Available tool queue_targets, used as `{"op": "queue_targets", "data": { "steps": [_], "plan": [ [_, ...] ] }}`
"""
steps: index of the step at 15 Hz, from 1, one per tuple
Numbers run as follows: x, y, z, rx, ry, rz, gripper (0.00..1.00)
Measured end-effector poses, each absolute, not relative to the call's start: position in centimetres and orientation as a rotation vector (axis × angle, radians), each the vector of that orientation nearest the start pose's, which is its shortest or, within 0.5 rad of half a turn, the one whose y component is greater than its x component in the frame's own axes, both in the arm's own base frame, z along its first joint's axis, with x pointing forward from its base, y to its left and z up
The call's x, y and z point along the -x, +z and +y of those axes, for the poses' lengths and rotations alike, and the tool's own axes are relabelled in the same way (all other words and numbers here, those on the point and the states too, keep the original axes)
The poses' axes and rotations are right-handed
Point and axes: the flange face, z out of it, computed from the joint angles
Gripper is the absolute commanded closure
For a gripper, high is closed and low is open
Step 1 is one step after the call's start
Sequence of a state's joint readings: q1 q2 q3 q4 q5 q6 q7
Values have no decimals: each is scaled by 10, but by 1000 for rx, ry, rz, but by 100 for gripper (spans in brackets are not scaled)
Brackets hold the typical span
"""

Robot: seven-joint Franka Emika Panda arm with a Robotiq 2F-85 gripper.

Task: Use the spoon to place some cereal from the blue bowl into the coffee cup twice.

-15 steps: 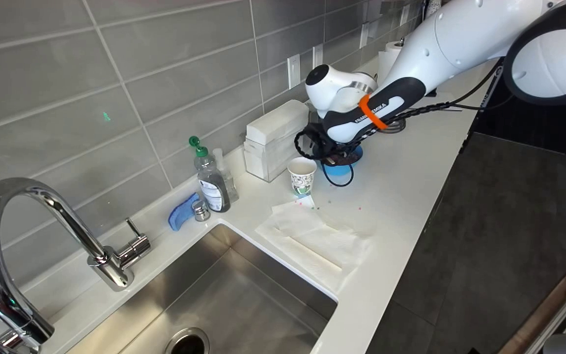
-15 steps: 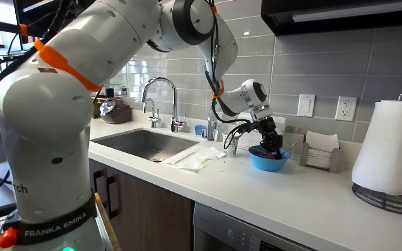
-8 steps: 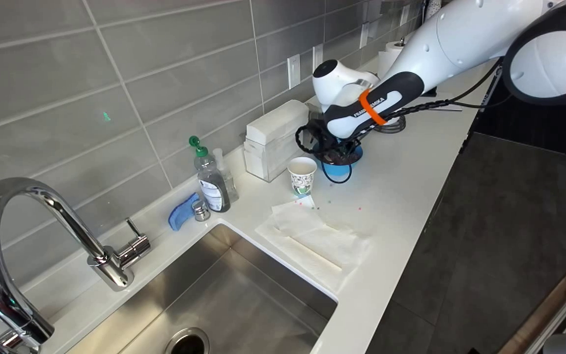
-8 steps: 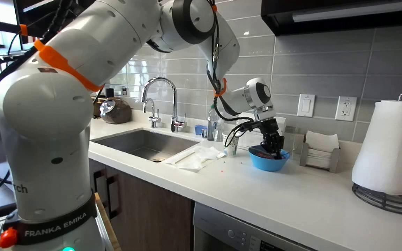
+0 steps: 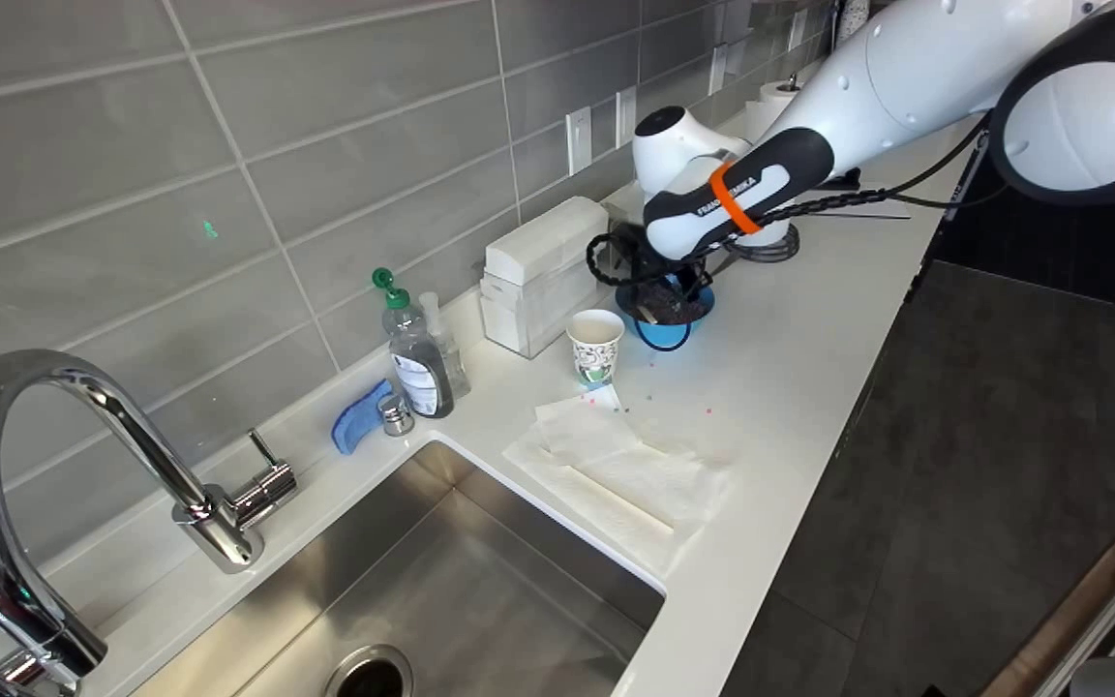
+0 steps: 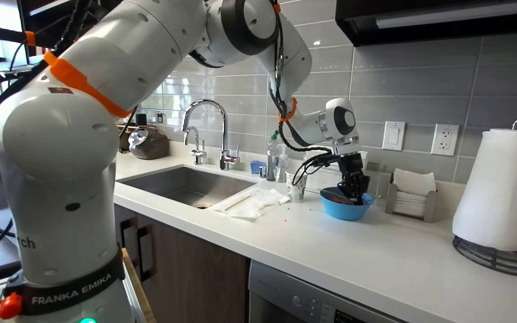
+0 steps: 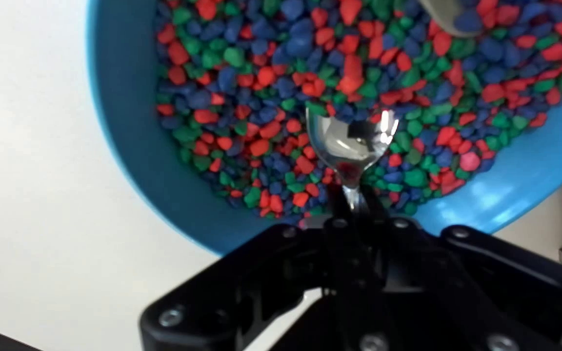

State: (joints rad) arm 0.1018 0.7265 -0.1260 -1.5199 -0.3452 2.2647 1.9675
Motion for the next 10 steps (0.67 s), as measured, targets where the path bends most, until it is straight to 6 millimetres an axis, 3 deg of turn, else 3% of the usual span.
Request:
{"op": "queue_targets", "data": {
  "steps": [10],
  "plan": [
    [-716,242,-28,2057,-400,2498,98]
  ]
}}
